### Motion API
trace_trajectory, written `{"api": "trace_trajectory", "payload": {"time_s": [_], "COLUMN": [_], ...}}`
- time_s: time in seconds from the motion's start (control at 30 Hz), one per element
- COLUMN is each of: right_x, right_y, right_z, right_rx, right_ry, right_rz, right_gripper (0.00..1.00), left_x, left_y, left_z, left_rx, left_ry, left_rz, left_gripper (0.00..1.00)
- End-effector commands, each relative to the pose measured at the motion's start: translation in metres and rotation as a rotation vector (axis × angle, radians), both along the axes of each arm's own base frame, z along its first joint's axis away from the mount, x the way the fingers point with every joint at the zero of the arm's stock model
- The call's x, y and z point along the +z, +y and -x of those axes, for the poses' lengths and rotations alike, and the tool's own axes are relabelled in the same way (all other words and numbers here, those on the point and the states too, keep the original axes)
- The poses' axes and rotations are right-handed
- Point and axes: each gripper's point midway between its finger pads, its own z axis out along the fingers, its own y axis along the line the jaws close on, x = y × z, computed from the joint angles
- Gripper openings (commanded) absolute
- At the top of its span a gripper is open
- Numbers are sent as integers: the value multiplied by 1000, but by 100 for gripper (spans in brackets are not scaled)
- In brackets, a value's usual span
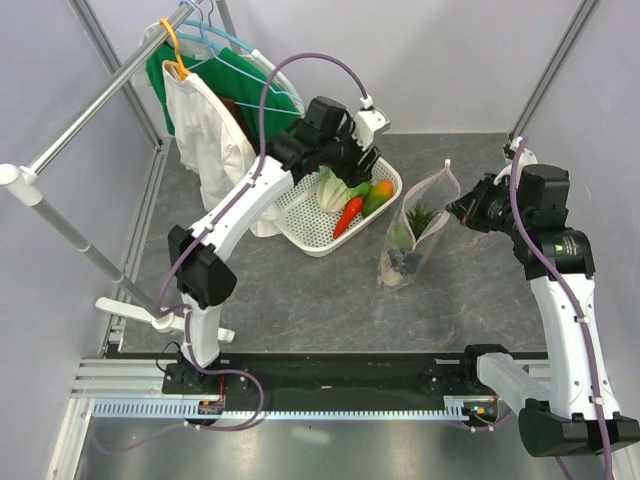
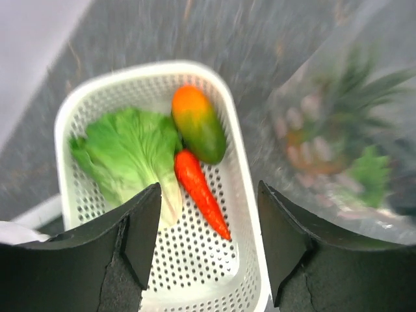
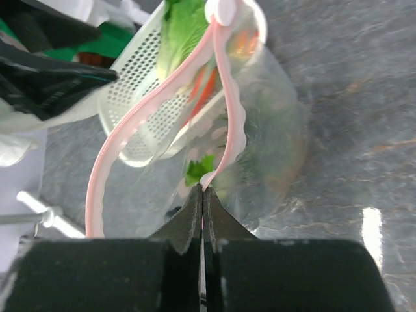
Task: Place the food in the zip-top bag and seal the zipper
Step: Place the fake fruit in the zipper food storage bag, then pick up the fake vegetable from the bin.
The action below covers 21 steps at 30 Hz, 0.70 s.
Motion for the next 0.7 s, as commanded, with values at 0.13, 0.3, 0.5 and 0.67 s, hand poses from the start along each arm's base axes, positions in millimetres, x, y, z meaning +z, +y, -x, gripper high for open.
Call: {"api": "trace_trajectory", "payload": {"time_s": [0.13, 0.3, 0.5, 0.67], "right_x": [16, 9, 9, 8], "right_y": [-27, -22, -24, -21], "right_z": [-11, -12, -13, -13], "right_rx": [-142, -120, -126, -116], "right_ry": [-58, -34, -36, -30], "right_rz": [79, 58, 68, 60], "right_gripper": [0, 0, 0, 0], "left_x": [-95, -117, -149, -169], "left_y": [-1, -17, -9, -1], "left_z": [-30, -44, -51, -42], "left_rx": [90, 69, 173, 219], "left_ry": [107, 118, 184, 256], "left_rz": [-155, -157, -192, -208], "left_gripper": [69, 65, 54, 48]}}
